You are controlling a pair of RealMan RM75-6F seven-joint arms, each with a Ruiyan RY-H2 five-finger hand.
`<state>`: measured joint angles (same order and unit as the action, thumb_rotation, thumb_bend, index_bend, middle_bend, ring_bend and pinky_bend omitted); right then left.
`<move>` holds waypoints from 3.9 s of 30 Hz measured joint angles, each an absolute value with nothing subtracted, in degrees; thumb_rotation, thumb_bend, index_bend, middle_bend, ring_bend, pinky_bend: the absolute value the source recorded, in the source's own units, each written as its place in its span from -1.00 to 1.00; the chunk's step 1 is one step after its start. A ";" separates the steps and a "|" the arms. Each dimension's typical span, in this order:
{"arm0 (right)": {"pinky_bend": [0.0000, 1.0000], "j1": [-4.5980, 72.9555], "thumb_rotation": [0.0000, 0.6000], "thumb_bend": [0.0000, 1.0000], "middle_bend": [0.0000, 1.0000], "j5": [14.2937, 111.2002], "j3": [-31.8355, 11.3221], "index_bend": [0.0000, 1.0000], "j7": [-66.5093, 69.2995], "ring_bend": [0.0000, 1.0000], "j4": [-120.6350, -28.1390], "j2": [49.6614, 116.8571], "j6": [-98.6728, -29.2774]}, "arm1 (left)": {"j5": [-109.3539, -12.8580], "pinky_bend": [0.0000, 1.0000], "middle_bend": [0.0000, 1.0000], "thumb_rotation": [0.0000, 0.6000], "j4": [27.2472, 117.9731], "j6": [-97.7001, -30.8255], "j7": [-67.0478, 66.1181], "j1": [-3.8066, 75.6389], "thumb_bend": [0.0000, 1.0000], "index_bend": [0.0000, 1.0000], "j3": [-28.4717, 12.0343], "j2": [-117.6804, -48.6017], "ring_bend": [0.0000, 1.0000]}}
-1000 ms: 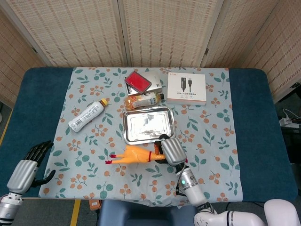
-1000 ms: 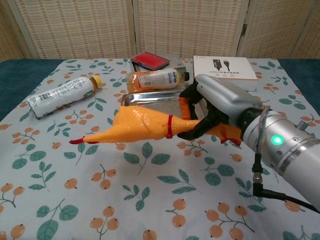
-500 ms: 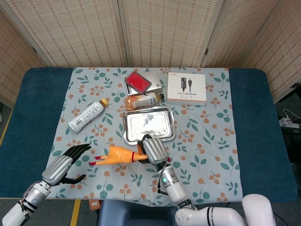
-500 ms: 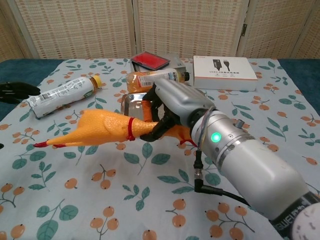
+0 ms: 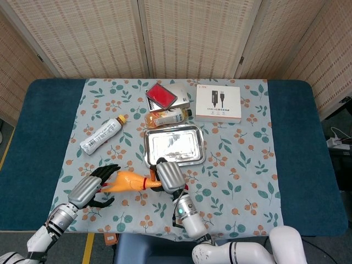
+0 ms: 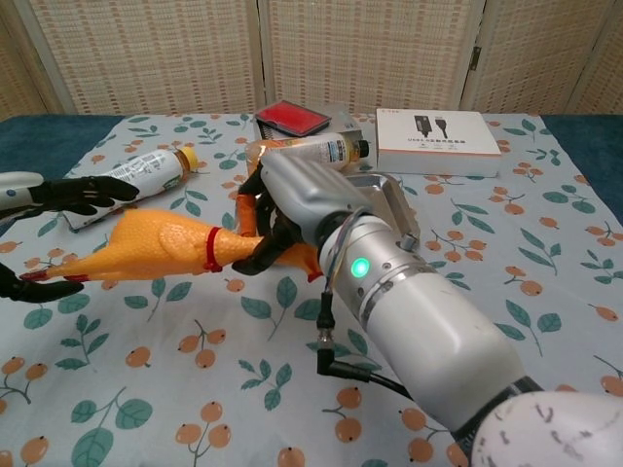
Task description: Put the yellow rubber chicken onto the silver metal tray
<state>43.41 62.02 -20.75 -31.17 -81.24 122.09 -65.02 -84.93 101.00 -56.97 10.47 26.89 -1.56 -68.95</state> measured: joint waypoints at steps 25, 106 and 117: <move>1.00 45.64 1.00 -0.66 0.56 59.74 -21.26 0.92 -35.09 0.77 -82.08 125.22 -67.36 | -77.08 -0.34 -0.83 1.00 97.38 -52.71 6.55 30.43 -0.22 -0.58 -3.36 -74.39 -0.83; 1.00 44.73 1.00 -0.64 0.57 57.84 -19.93 0.93 -37.11 0.77 -86.11 121.89 -69.26 | -75.29 1.00 0.51 1.00 98.71 -59.78 4.38 30.47 0.77 0.67 -3.97 -80.30 0.73; 1.00 44.67 1.00 -0.64 0.57 57.84 -19.95 0.93 -37.73 0.77 -87.30 121.35 -69.85 | -77.12 -0.65 -1.00 1.00 99.71 -56.37 6.03 31.16 -0.08 -1.00 -2.95 -78.91 -0.97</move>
<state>44.67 57.84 -19.95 -37.73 -87.30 121.35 -69.85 -77.12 99.71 -56.37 6.03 31.16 -2.95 -78.91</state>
